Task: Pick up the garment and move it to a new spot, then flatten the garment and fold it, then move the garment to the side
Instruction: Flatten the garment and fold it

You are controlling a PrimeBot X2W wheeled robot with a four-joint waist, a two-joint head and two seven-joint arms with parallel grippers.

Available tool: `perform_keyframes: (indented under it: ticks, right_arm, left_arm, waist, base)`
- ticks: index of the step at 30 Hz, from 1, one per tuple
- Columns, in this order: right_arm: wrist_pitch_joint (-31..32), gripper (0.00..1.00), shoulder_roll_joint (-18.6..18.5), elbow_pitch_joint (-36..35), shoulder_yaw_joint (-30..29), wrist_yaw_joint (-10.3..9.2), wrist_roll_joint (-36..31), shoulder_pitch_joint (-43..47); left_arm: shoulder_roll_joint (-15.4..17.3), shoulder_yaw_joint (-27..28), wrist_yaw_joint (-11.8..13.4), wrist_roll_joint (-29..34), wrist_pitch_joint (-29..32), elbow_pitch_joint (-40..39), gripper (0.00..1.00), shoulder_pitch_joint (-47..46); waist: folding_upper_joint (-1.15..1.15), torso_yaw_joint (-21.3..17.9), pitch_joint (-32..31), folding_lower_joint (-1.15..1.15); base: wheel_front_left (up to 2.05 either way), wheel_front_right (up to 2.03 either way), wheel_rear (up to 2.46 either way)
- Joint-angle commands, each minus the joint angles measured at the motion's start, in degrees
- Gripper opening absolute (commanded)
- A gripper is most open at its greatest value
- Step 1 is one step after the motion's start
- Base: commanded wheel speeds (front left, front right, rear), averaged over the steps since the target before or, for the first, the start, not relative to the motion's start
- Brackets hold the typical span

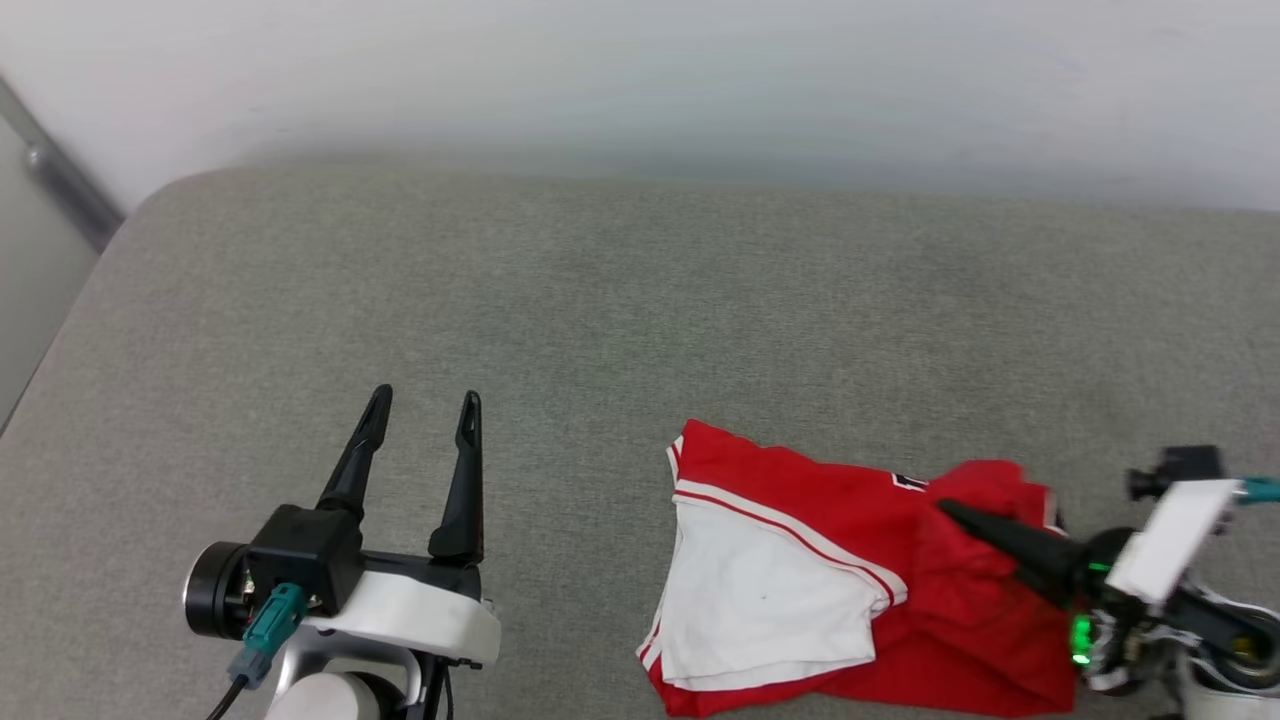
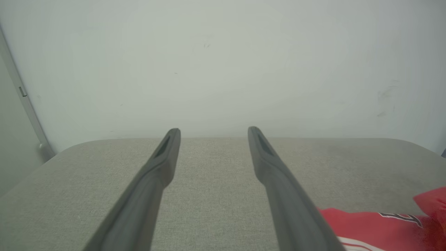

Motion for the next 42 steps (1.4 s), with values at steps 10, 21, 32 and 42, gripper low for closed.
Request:
perform_keyframes:
  ticks: [10, 21, 32, 42]
  right_arm:
    - [-12.01, 0.0, 0.24, 5.47, 21.64, -0.02, 8.5, -2.39]
    - [-23.41, 1.0, 0.17, 9.04, 34.19, -0.02, 3.3, -5.5]
    - [-36.65, 1.0, -10.69, -0.14, 46.35, -0.02, -17.73, -8.13]
    - [-52.7, 1.0, -14.54, -1.69, 34.72, -0.02, -43.38, -4.06]
  left_arm:
    - [-0.96, -1.02, -0.85, -0.38, -0.11, 1.34, 1.0, -2.11]
    - [-1.31, -1.05, -1.2, -0.91, -0.83, 2.54, 1.0, -2.59]
    - [-1.27, -0.87, -1.21, -1.44, -1.63, 3.66, 1.0, -2.35]
    - [-0.95, 0.4, -0.72, -2.24, -2.32, 4.56, 1.0, -1.32]
  waist:
    - [0.0, 3.58, 0.76, 0.0]
    - [0.0, 3.43, 1.23, 0.0]
    - [0.0, 0.98, 0.64, 0.0]
    - [0.0, -1.61, 0.0, 0.0]
  base:
    - [0.0, 0.0, 0.0]
    - [0.0, 0.0, 0.0]
    - [0.0, 0.0, 0.0]
    - [0.0, 0.0, 0.0]
